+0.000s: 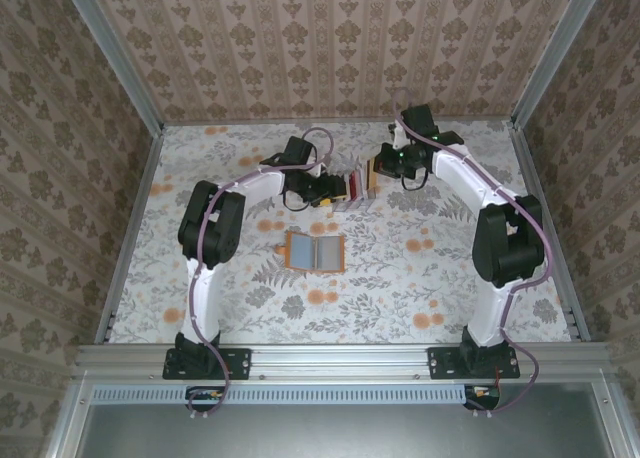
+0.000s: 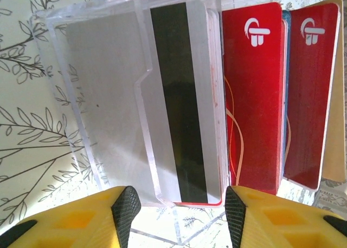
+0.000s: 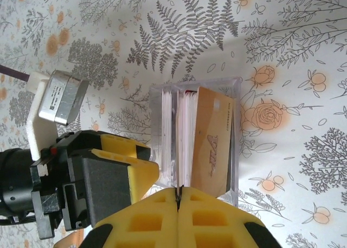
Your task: Put the credit cards into the card holder
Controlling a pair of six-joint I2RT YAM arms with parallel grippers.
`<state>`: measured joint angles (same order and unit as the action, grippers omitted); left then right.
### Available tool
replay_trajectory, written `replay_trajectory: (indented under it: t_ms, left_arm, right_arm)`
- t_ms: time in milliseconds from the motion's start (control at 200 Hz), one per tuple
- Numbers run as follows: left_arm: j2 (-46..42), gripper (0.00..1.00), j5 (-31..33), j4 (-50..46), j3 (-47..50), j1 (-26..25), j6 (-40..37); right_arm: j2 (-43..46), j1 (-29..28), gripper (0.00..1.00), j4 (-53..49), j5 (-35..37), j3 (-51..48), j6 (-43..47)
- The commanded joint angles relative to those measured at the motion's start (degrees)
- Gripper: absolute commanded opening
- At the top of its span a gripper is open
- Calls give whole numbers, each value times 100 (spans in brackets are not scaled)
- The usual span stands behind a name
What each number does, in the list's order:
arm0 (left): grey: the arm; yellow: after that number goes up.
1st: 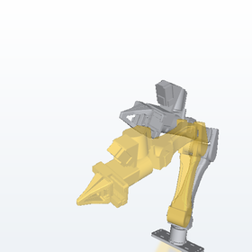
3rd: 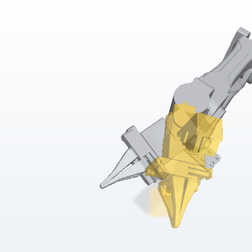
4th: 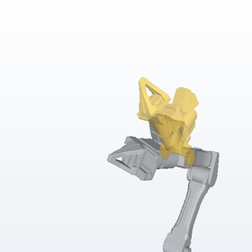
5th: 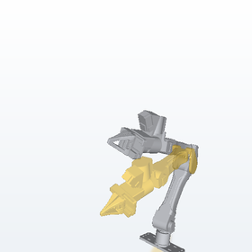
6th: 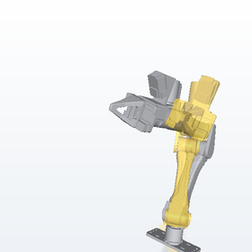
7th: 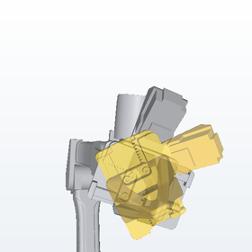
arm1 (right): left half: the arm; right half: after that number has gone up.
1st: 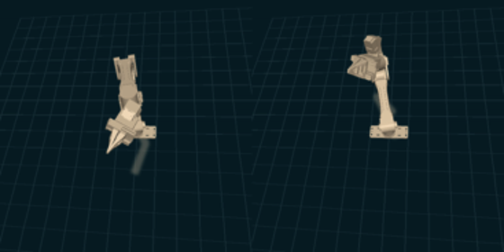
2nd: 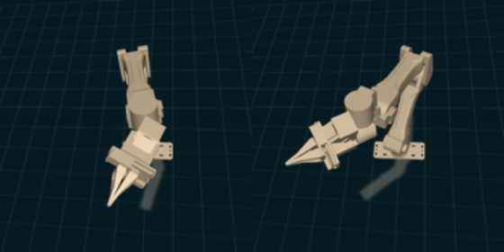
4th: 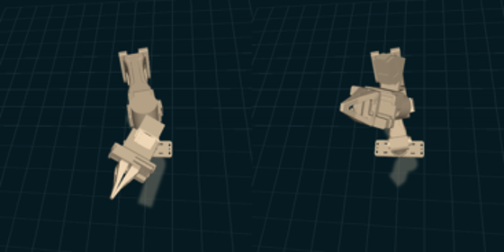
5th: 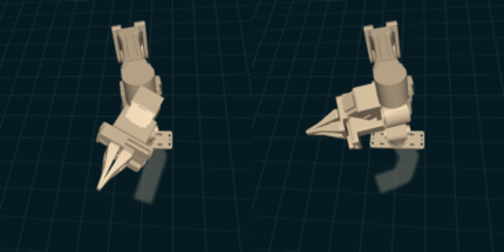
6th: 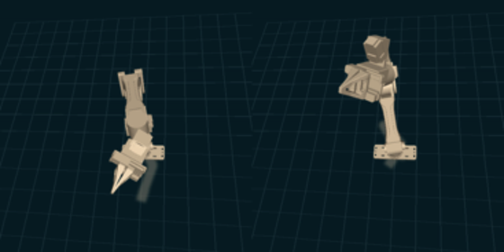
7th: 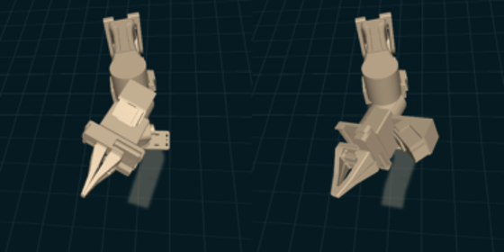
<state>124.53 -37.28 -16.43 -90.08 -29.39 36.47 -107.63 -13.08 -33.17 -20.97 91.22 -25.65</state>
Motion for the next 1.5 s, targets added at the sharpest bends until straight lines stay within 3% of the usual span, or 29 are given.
replay_trajectory:
  t_ms: [0,410,845,1240,1495]
  left_arm:
    - [-405,52,-16,-233,-182,-77,-32]
    - [-1230,55,383,-905,-121,28,-467]
    - [-2796,55,909,-1311,1654,287,-806]
    - [-3936,53,1170,-1539,3371,815,-834]
    - [-3991,52,1187,-1527,3890,887,-856]
  right_arm:
    - [385,68,2,-216,101,-116,107]
    - [1238,95,3,-226,-146,-622,86]
    - [2079,-34,3,377,-1040,-1633,-383]
    - [2358,-948,4,1519,-1242,-2807,-1022]
    - [1957,-1567,3,2441,-1289,-3315,-1518]
